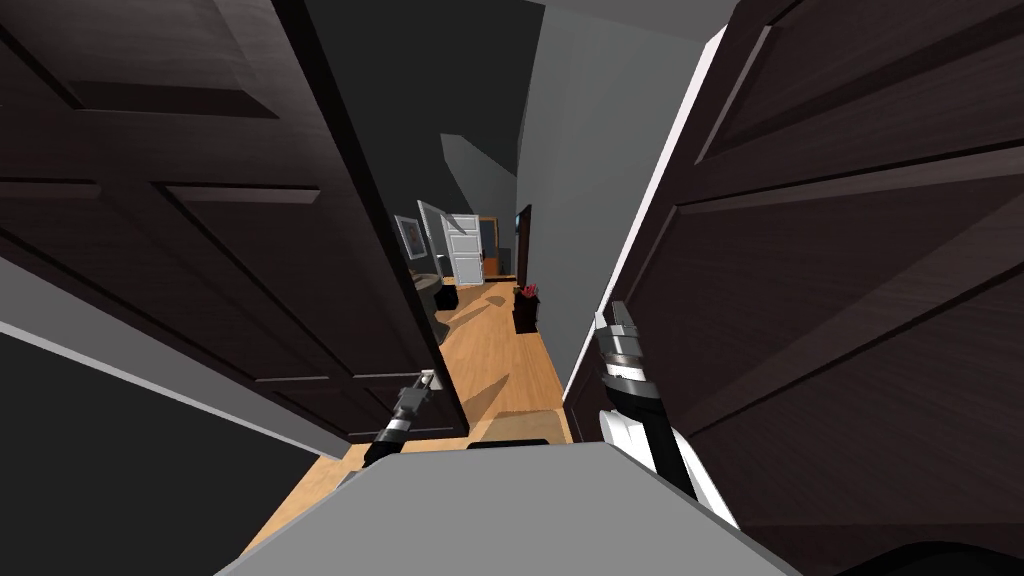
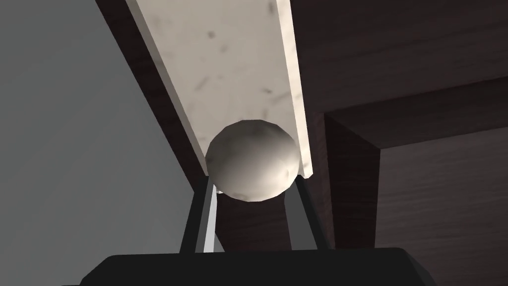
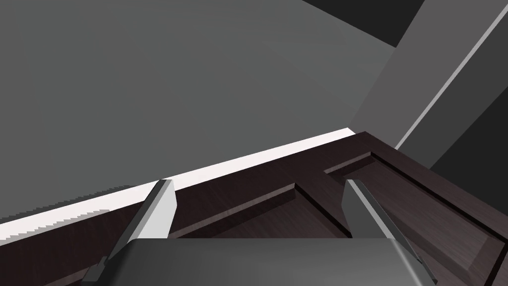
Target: Pull the door open
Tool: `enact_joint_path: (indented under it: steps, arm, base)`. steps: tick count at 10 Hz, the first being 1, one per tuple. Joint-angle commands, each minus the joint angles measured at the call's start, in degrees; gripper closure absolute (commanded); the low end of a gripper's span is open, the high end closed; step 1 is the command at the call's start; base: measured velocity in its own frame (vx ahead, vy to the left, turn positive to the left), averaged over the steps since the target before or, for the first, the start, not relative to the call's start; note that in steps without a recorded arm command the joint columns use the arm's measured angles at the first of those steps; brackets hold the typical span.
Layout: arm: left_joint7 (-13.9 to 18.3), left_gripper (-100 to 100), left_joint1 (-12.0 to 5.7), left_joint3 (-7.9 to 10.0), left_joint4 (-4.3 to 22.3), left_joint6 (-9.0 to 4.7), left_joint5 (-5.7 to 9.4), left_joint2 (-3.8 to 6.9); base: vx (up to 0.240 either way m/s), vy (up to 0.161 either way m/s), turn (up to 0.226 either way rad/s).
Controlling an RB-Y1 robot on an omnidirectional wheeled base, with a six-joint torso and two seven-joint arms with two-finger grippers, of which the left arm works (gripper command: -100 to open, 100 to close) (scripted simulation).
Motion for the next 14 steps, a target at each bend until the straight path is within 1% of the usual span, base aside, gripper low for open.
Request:
enact_joint_path:
  steps: [1, 2, 3, 4, 5, 6, 7, 8, 9, 10, 11, 12, 13, 14]
  arm:
    - [2.9, 100, 0.04, -1.32, 0.3, 0.52, 0.58, -0.39]
    - [3.1, 100, 0.04, -1.32, 0.3, 0.52, 0.58, -0.39]
    - [5.4, 100, -0.32, -2.00, 0.7, 0.65, 1.39, -0.14]
    - [5.5, 100, -0.32, -2.00, 0.7, 0.65, 1.39, -0.14]
    - [7.9, 100, -0.67, -2.68, 1.2, 0.77, 2.21, 0.10]
    - [7.9, 100, -0.67, -2.68, 1.2, 0.77, 2.21, 0.10]
    - [10.0, 100, -1.03, -3.35, 1.6, 0.90, 3.03, 0.35]
    - [10.3, 100, -1.03, -3.35, 1.6, 0.90, 3.03, 0.35]
    - [12.4, 100, -1.39, -4.03, 2.0, 1.02, 3.85, 0.60]
    - [12.7, 100, -1.39, -4.03, 2.0, 1.02, 3.85, 0.60]
    - [14.9, 100, -1.75, -4.71, 2.5, 1.15, 4.66, 0.85]
    - [16.4, 100, -2.11, -5.39, 2.9, 1.27, 5.48, 1.10]
    - [17.5, 100, -2.11, -5.39, 2.9, 1.27, 5.48, 1.10]
    - [19.1, 100, -2.47, -6.06, 3.3, 1.40, 6.30, 1.35]
  base:
    - [-0.044, 0.012, -0.018]
    - [-0.031, 0.008, -0.014]
    - [-0.032, 0.011, -0.013]
    - [-0.025, 0.011, -0.011]
    - [-0.027, 0.016, -0.020]
    - [-0.030, 0.015, -0.016]
    - [-0.041, 0.016, -0.020]
    - [-0.034, 0.010, -0.012]
    - [-0.033, 0.008, -0.040]
    - [-0.027, 0.009, -0.001]
    - [-0.029, 0.009, -0.015]
    - [-0.052, 0.021, -0.032]
    - [-0.050, 0.009, -0.017]
    - [-0.040, 0.011, -0.030]
